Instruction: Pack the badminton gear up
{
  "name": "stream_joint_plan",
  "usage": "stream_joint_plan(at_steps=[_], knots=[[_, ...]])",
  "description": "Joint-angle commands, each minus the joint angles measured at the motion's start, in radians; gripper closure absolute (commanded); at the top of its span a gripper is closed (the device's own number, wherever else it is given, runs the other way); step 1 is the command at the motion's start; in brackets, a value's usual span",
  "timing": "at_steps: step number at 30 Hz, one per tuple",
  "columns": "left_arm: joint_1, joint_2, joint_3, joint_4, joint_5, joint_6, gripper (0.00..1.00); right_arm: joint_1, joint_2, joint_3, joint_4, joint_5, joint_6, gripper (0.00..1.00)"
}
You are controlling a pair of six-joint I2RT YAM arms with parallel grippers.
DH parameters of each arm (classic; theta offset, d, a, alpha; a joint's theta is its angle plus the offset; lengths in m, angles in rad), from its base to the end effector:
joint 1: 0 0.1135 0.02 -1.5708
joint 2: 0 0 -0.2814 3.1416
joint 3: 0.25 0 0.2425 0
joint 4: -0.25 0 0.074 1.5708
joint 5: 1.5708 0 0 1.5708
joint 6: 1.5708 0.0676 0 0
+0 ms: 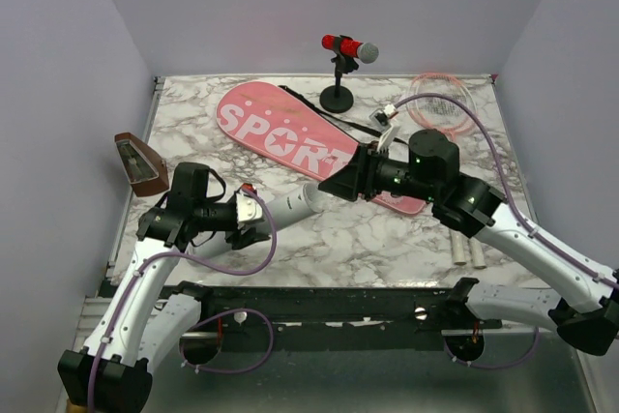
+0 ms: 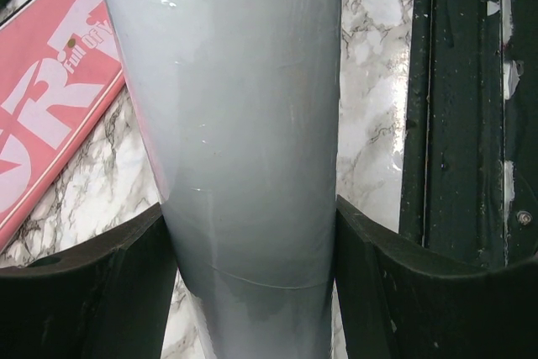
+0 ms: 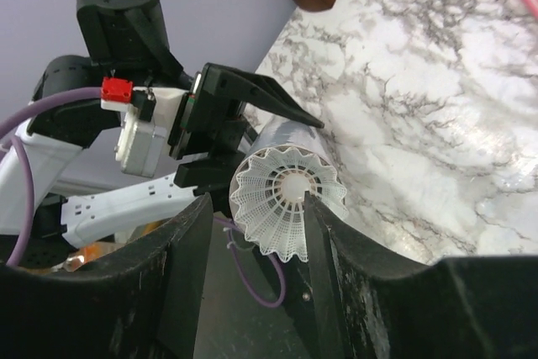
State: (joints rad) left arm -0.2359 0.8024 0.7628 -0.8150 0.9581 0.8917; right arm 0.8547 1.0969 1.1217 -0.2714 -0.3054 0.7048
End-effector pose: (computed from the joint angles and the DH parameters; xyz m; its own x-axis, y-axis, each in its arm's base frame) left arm 0.1190 -0.0855 0.2813 0.0503 0.4481 -0.8925 0.9831 0.1352 0.1233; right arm 0.1549 0.2089 0.3959 -0.7122 0.1229 -0.6911 -0.5900 0.4287 0.6842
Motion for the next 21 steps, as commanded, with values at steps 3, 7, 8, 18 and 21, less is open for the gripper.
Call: stream_joint_plan(at_steps=[3, 7, 8, 18, 21], knots=[[-0.003, -0.02, 0.041, -0.024, 0.059, 0.024, 0.46, 0.004, -0.052, 0.044, -0.14, 0.173, -0.067, 0.44], [-0.003, -0.019, 0.052, -0.026, 0.064, 0.018, 0.46, 0.004, -0.011, 0.009, -0.153, 0.123, -0.083, 0.43], [-0.003, -0.017, 0.053, -0.026, 0.064, 0.016, 0.46, 0.004, 0.0, 0.003, -0.16, 0.12, -0.09, 0.42], [-0.003, -0.023, 0.059, -0.036, 0.076, 0.013, 0.46, 0.004, 0.04, -0.049, -0.108, 0.06, -0.094, 0.39], [-0.003, -0.022, 0.061, -0.032, 0.08, 0.007, 0.46, 0.006, 0.069, -0.065, -0.06, 0.006, -0.079, 0.39]])
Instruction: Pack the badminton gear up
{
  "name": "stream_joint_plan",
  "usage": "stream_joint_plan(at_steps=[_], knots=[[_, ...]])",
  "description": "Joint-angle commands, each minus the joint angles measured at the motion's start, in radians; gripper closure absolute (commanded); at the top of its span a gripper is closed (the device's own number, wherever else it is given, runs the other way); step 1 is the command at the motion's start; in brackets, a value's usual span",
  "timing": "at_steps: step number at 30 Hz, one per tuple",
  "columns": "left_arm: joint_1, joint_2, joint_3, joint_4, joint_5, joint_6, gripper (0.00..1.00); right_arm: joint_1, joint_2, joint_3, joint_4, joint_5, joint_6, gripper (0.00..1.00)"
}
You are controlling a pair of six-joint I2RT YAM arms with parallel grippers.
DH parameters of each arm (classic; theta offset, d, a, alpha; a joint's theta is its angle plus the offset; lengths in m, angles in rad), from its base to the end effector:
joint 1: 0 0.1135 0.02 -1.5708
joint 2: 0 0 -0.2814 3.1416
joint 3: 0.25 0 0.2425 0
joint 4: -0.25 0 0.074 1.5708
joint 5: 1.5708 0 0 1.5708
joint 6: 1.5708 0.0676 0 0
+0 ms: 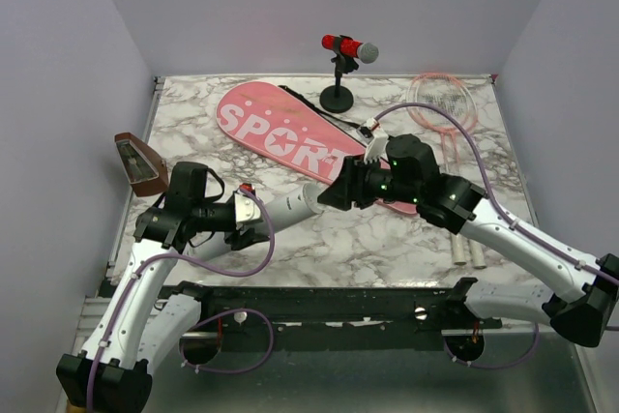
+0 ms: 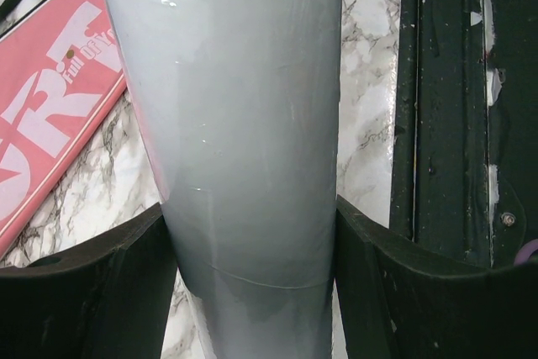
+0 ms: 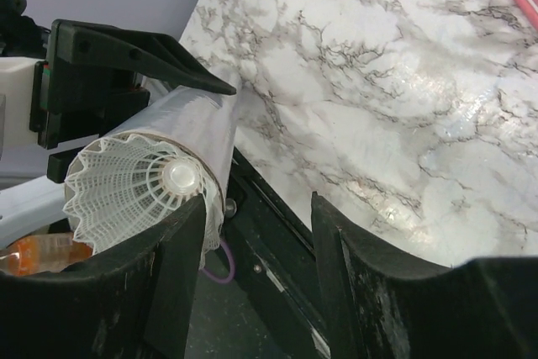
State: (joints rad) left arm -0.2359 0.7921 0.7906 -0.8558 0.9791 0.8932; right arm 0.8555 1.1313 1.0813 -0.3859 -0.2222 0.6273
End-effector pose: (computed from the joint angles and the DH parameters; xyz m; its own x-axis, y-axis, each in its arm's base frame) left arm 0.1138 -0.0851 0.2890 0.0522 0.4344 -0.8992 0.9856 0.1227 0.1165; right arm 0.1624 0.2097 0.3572 -0.7333 0.0289 -0.6793 -0.5397 0.5829 0.6074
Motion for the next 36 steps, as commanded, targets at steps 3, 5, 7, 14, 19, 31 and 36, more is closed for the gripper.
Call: stream_joint_plan(at_steps=[3, 5, 7, 14, 19, 31, 36], knots=[[-0.003, -0.01, 0.033, 0.014, 0.061, 0.003, 0.46, 0.008, 0.074, -0.027, 0.088, -0.117, 0.009, 0.39], [-0.003, -0.01, 0.036, 0.014, 0.061, 0.001, 0.46, 0.013, 0.084, -0.034, 0.11, -0.124, 0.015, 0.39], [-0.003, -0.011, 0.038, 0.011, 0.061, 0.004, 0.46, 0.019, 0.093, -0.044, 0.128, -0.128, 0.021, 0.39], [-0.003, -0.007, 0.036, 0.015, 0.066, 0.003, 0.46, 0.039, 0.124, -0.049, 0.167, -0.151, 0.035, 0.38], [-0.003, -0.011, 0.015, 0.018, 0.056, 0.006, 0.46, 0.037, 0.087, 0.049, 0.072, -0.057, 0.002, 0.33], [-0.003, -0.036, -0.024, 0.004, 0.041, 0.032, 0.46, -0.114, -0.045, 0.111, -0.128, 0.121, -0.041, 0.23], [-0.003, -0.039, -0.024, 0.006, 0.04, 0.032, 0.46, -0.353, -0.009, -0.013, -0.13, 0.047, -0.046, 0.25]])
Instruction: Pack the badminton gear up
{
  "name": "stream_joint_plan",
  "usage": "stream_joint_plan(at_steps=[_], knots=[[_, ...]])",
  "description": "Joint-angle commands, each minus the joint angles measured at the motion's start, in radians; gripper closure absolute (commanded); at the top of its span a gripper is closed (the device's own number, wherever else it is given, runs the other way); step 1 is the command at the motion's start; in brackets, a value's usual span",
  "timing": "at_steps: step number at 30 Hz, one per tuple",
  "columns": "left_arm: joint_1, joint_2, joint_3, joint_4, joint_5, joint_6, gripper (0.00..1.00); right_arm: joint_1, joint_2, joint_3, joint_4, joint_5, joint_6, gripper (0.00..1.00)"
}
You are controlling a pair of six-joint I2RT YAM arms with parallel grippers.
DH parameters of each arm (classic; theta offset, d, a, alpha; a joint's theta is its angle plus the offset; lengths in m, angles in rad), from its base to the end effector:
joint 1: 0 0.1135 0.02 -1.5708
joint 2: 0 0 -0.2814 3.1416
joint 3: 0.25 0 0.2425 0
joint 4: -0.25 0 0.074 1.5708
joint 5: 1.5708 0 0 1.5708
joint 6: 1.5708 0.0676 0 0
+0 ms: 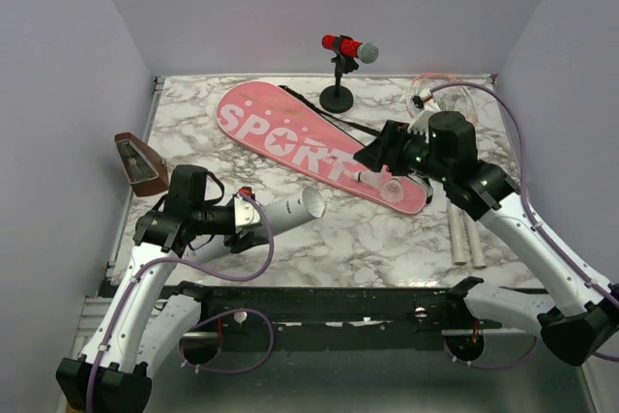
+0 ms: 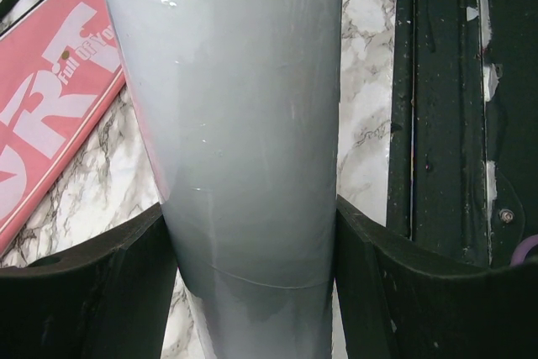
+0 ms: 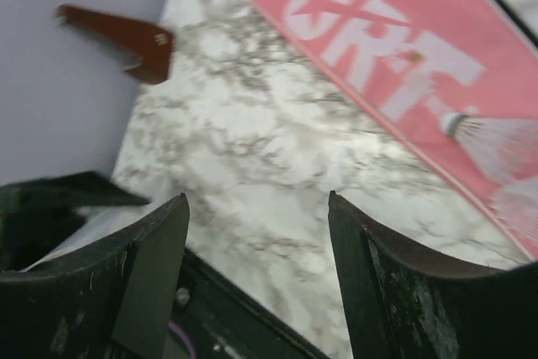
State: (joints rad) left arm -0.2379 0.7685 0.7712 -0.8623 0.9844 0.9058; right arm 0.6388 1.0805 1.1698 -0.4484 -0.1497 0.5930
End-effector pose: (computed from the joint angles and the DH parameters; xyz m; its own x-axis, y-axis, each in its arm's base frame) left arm 0.1084 -0.0842 0.2853 0.0641 0.4325 -0.8993 0.9859 0.1123 0.1243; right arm 0.1931 0.1560 0.3930 -0.6261 0.2234 -0.7471 -0.4242 0.7064 0.5667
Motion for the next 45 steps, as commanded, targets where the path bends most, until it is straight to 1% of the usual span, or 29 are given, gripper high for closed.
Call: stream_joint_plan(at_steps=[1, 4, 7, 12, 19, 28, 32, 39, 42, 43, 44, 45], knots=[[-0.001, -0.015, -0.003, 0.012, 0.031, 0.021, 0.46, -0.168, 0.068, -0.133, -0.05, -0.033, -0.013, 0.26], [-0.001, -0.017, -0.001, 0.011, 0.03, 0.019, 0.46, -0.235, 0.134, -0.202, 0.02, -0.03, -0.019, 0.3], [-0.001, -0.021, -0.001, 0.009, 0.031, 0.019, 0.46, -0.267, 0.215, -0.237, 0.101, -0.025, -0.027, 0.31], [-0.001, -0.025, -0.006, 0.011, 0.028, 0.019, 0.46, -0.295, 0.343, -0.21, 0.181, -0.047, -0.025, 0.34], [-0.001, -0.035, -0.018, 0.011, 0.025, 0.022, 0.46, -0.306, 0.476, -0.164, 0.231, -0.079, -0.015, 0.37], [-0.001, -0.043, -0.027, 0.003, 0.023, 0.042, 0.46, -0.306, 0.527, -0.154, 0.241, -0.083, -0.021, 0.41], [-0.001, -0.04, -0.027, 0.003, 0.019, 0.051, 0.46, -0.304, 0.533, -0.157, 0.251, -0.102, -0.027, 0.45], [-0.001, -0.037, -0.02, 0.003, 0.023, 0.044, 0.46, -0.306, 0.573, -0.148, 0.27, -0.126, -0.024, 0.55], [-0.001, -0.037, -0.018, 0.003, 0.019, 0.045, 0.46, -0.304, 0.588, -0.145, 0.28, -0.126, -0.022, 0.62], [-0.001, -0.035, -0.016, 0.002, 0.019, 0.045, 0.46, -0.304, 0.591, -0.142, 0.278, -0.129, -0.022, 0.66], [-0.001, -0.034, -0.015, 0.002, 0.019, 0.045, 0.46, -0.304, 0.598, -0.134, 0.274, -0.129, -0.024, 0.73], [-0.001, -0.032, -0.013, 0.002, 0.022, 0.045, 0.46, -0.303, 0.593, -0.131, 0.272, -0.131, -0.022, 0.77]])
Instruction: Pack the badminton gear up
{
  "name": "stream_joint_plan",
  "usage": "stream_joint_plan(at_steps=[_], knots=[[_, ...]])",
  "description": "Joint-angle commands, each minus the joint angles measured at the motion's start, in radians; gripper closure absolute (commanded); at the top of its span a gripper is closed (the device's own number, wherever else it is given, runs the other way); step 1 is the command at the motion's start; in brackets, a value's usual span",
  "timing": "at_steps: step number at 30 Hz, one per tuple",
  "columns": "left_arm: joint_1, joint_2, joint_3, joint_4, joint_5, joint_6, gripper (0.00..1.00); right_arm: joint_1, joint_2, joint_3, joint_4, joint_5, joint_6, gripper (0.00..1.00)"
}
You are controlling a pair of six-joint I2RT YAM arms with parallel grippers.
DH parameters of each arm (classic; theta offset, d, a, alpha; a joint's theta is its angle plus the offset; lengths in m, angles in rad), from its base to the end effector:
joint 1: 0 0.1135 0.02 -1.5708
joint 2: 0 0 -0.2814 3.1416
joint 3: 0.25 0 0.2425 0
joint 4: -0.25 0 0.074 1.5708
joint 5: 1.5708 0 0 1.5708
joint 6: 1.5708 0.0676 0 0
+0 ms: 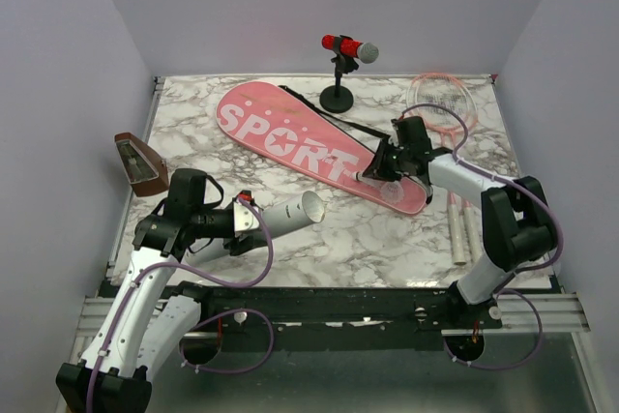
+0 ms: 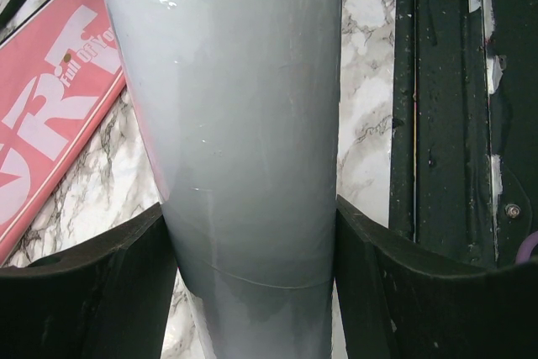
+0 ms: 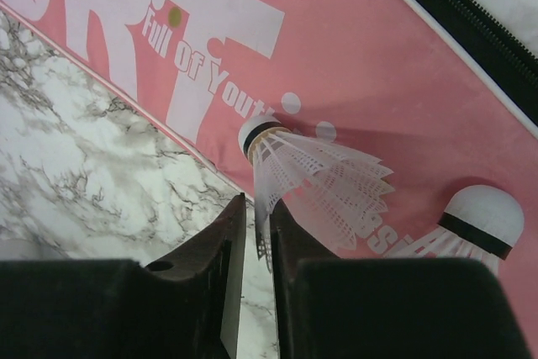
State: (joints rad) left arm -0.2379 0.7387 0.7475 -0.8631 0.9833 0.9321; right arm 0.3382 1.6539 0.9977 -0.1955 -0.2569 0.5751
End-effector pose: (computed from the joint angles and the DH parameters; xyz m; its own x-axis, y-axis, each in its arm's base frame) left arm 0.1030 -0.0829 0.2810 0.0945 0.4350 -0.8955 0.9830 0.1016 0.1531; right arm 0.3320 0.1350 0.1932 -0.8560 0.2566 -0.4488 -0.0157 0.8548 0.5187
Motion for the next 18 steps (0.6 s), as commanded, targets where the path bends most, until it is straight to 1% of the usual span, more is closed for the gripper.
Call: stream_joint_plan(at_steps=[1, 2, 6, 8, 11, 15, 18], knots=[[-0.001, -0.004, 0.01, 0.003, 0.022, 0.019, 0.46, -0.002, 0.011, 0.044, 0.019, -0.025, -0.001, 0.8], [-0.001, -0.002, 0.01, 0.001, 0.02, 0.019, 0.46, -0.001, -0.003, 0.05, 0.015, -0.031, -0.001, 0.83], [-0.001, 0.004, 0.009, 0.004, 0.015, 0.025, 0.46, 0.012, -0.087, 0.117, -0.051, -0.07, -0.003, 0.88], [-0.001, 0.013, 0.016, 0.016, 0.015, 0.005, 0.46, 0.018, -0.147, 0.156, -0.1, -0.116, -0.009, 0.89], [-0.001, 0.037, 0.029, -0.001, 0.018, 0.025, 0.46, 0.041, -0.25, 0.2, -0.16, -0.199, -0.02, 0.89], [-0.001, 0.047, 0.013, 0.041, 0.006, 0.017, 0.46, 0.14, -0.356, 0.261, -0.267, -0.231, -0.06, 0.89], [-0.001, 0.053, -0.005, 0.062, -0.006, 0.02, 0.46, 0.206, -0.408, 0.275, -0.305, -0.246, -0.061, 0.89]])
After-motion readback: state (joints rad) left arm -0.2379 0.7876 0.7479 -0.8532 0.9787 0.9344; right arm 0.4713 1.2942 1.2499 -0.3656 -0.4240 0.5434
